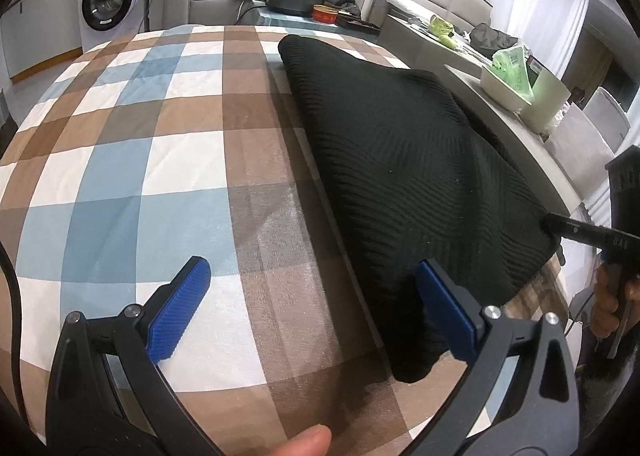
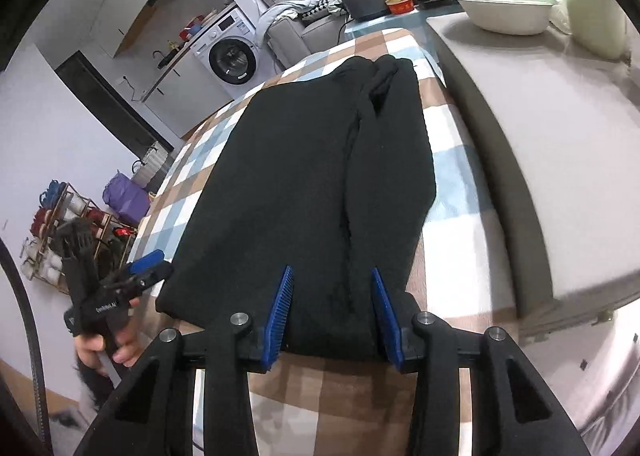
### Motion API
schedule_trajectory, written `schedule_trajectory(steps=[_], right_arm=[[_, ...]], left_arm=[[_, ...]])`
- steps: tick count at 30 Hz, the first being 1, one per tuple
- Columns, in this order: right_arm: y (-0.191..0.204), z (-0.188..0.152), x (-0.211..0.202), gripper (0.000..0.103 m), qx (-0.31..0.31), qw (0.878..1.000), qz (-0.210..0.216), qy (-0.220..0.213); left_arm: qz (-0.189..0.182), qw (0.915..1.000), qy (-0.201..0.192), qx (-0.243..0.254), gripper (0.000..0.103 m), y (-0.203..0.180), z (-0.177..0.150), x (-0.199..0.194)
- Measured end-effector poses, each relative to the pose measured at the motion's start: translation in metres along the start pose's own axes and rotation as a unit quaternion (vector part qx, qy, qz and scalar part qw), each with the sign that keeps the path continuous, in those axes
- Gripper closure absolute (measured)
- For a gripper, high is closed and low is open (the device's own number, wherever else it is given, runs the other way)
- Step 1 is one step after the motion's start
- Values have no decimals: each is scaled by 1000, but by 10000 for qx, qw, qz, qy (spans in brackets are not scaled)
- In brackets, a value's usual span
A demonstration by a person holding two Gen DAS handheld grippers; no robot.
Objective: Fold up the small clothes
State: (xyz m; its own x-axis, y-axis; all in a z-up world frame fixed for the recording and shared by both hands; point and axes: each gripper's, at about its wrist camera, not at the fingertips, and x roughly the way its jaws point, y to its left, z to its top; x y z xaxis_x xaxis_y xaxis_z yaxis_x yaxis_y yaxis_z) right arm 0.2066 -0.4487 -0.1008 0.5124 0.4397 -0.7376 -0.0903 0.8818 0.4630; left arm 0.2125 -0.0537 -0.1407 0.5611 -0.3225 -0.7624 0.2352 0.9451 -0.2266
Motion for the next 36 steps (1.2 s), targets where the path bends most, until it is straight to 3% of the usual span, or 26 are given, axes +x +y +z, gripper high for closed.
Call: schedule_trajectory(steps=[3, 6, 11, 14, 16, 19, 21, 25, 28, 36], right_arm=[[8, 1, -3, 61, -169, 9996, -172, -123], [12, 0, -20, 61, -410, 9985, -12, -362], [13, -6, -6, 64, -466, 9988, 126, -96], [10, -4, 10, 79, -454, 9989, 61, 67], [14, -4, 9, 95, -619, 9981, 65, -19], [24, -4, -15, 96, -844, 9954, 221, -392], [24, -7, -24, 97, -822, 9956, 202, -398], [8, -12, 2, 96, -652, 9963, -562, 3], [3, -11, 2, 93, -612, 9966, -549, -30], [-15, -11, -22, 81, -255, 9990, -234, -277]], left_arm=[[59, 10000, -51, -26, 1, 2, 0, -4], [123, 9998, -42, -134, 1, 8, 1, -3], [141, 9999, 47, -61, 1, 5, 4, 9], [223, 9997, 98, 77, 1, -1, 3, 16], [244, 9996, 109, 99, 1, -1, 3, 17], [304, 9994, 121, 76, 1, 1, 3, 18], [314, 9994, 153, 84, 1, 2, 1, 19], [283, 9993, 193, 135, 1, 1, 1, 21], [354, 9991, 163, 194, 1, -3, 1, 16], [-58, 9983, 157, 559, 1, -29, -8, -3]])
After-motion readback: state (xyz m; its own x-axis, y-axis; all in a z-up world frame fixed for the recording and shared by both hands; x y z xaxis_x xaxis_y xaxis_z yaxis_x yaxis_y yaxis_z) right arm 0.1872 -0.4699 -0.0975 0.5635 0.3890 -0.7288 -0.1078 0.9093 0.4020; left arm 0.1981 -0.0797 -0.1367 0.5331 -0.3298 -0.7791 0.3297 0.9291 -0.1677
